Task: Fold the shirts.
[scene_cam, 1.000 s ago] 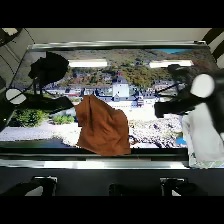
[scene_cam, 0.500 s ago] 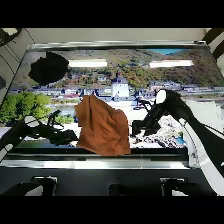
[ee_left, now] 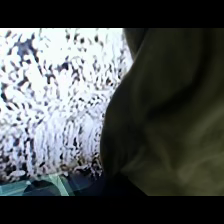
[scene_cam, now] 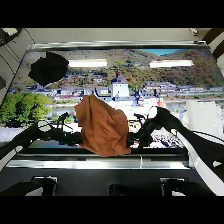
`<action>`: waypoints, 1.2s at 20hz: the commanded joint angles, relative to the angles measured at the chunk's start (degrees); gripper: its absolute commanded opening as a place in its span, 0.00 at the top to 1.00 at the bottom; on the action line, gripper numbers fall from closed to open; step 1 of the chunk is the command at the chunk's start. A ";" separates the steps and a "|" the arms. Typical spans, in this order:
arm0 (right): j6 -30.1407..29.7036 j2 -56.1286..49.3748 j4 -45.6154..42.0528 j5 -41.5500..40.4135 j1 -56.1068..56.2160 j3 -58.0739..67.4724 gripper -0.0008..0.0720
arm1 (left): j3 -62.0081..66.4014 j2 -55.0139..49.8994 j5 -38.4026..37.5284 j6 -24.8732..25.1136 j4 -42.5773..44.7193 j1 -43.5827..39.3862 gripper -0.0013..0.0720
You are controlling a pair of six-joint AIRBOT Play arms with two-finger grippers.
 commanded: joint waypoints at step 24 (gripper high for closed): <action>6.36 35.56 -19.17 -37.29 7.45 58.27 0.93 | 72.87 25.22 22.40 -1.42 -6.93 -0.87 0.95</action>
